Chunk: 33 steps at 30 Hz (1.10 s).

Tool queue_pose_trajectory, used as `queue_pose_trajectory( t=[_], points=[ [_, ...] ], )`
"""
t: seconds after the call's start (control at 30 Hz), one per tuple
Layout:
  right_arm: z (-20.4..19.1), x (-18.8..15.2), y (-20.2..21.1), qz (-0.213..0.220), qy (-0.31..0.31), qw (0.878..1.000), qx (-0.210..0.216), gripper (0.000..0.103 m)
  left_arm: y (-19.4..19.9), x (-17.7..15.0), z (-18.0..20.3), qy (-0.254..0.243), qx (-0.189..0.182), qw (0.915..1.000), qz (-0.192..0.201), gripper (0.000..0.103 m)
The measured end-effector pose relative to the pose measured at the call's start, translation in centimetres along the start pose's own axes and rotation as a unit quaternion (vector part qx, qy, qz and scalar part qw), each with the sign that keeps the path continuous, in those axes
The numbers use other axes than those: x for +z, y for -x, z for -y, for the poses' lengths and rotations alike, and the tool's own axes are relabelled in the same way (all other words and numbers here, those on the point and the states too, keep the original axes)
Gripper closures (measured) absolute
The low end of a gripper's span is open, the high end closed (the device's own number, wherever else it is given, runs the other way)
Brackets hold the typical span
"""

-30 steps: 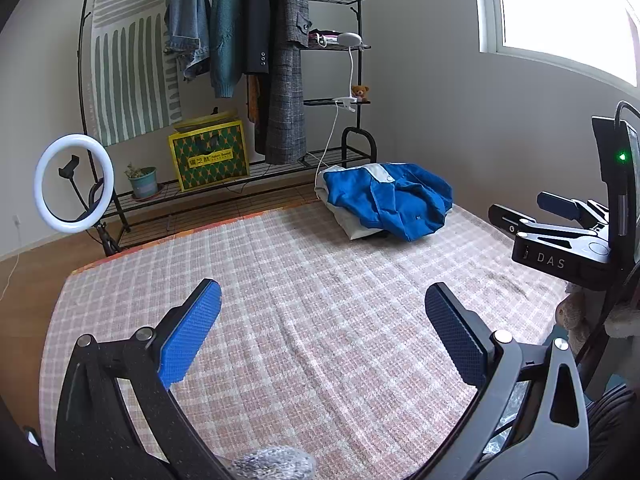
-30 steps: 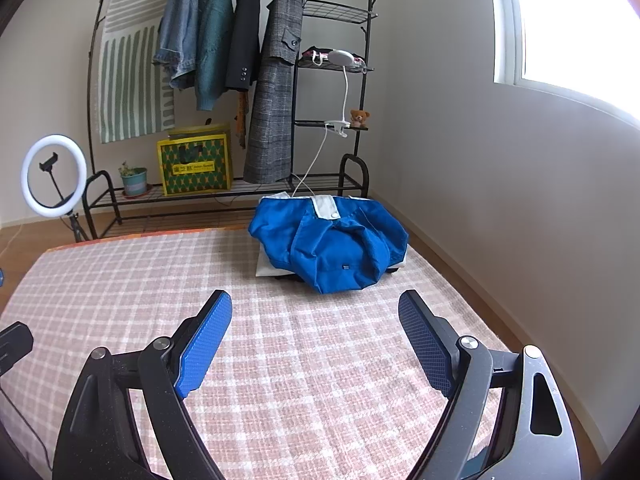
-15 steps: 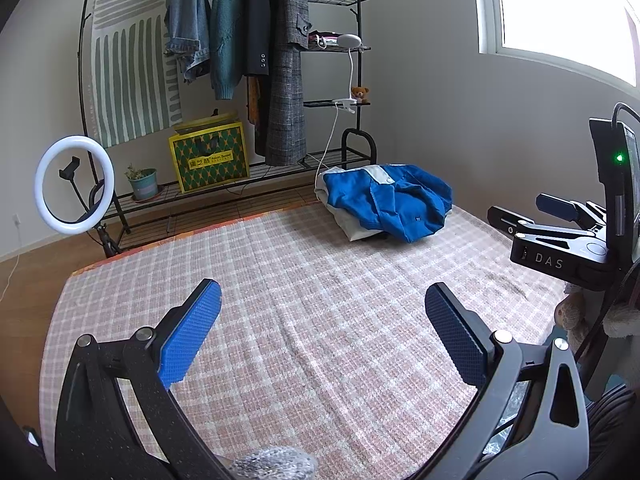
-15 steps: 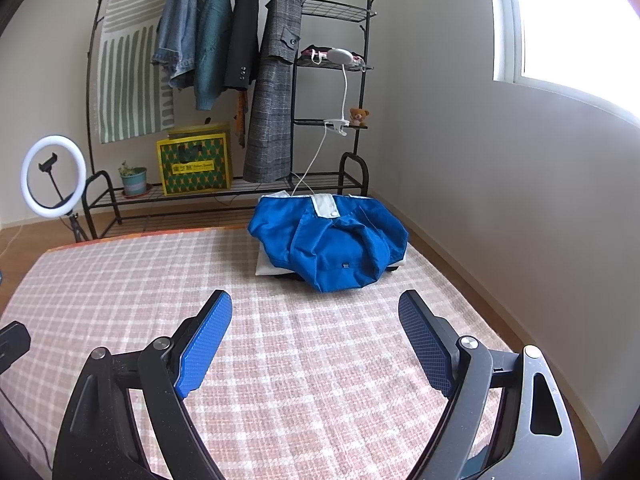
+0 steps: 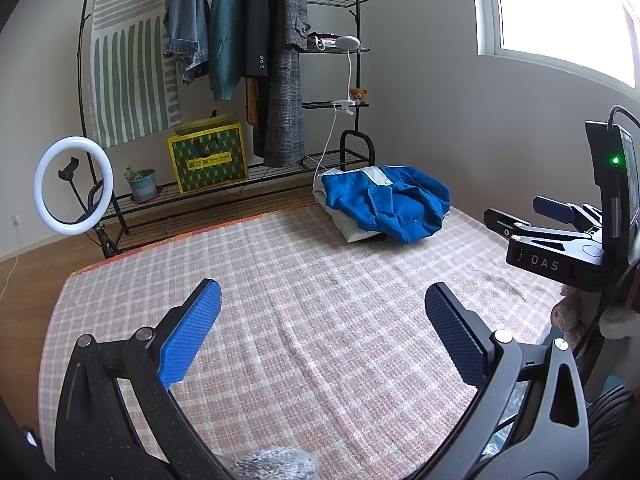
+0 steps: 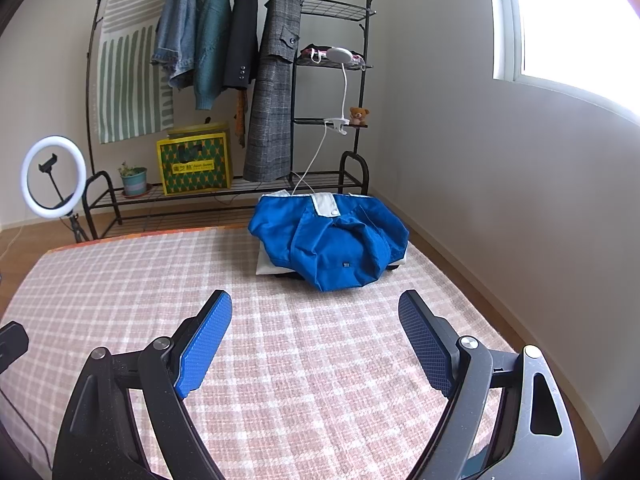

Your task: Fold large clothes

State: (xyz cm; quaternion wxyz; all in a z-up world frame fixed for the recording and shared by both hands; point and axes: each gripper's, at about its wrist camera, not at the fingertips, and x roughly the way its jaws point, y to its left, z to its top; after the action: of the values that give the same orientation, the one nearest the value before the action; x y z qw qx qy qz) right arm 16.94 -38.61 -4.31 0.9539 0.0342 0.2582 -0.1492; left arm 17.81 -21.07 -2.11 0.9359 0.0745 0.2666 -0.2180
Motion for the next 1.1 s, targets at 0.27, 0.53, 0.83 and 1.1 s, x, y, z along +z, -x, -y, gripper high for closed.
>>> queue_pose_trajectory(
  t=[0.27,0.53,0.83,1.1],
  points=[
    [0.02,-0.02,-0.03,0.000,0.000,1.000,0.000,0.018,0.00,-0.03,0.02,0.001,0.000,1.0000,0.001,0.000],
    [-0.01,-0.04,-0.04,-0.001,0.000,1.000,0.000,0.018,0.00,-0.05,0.05,0.002,0.000,1.0000,0.000,0.000],
    [-0.04,-0.05,0.00,-0.001,0.000,1.000,0.000,0.018,0.02,-0.06,0.04,0.003,0.001,1.0000,0.002,0.000],
    [-0.10,-0.18,-0.03,-0.002,0.000,1.000,0.001,0.018,0.05,0.00,0.18,0.003,0.001,1.0000,0.001,0.000]
  ],
)
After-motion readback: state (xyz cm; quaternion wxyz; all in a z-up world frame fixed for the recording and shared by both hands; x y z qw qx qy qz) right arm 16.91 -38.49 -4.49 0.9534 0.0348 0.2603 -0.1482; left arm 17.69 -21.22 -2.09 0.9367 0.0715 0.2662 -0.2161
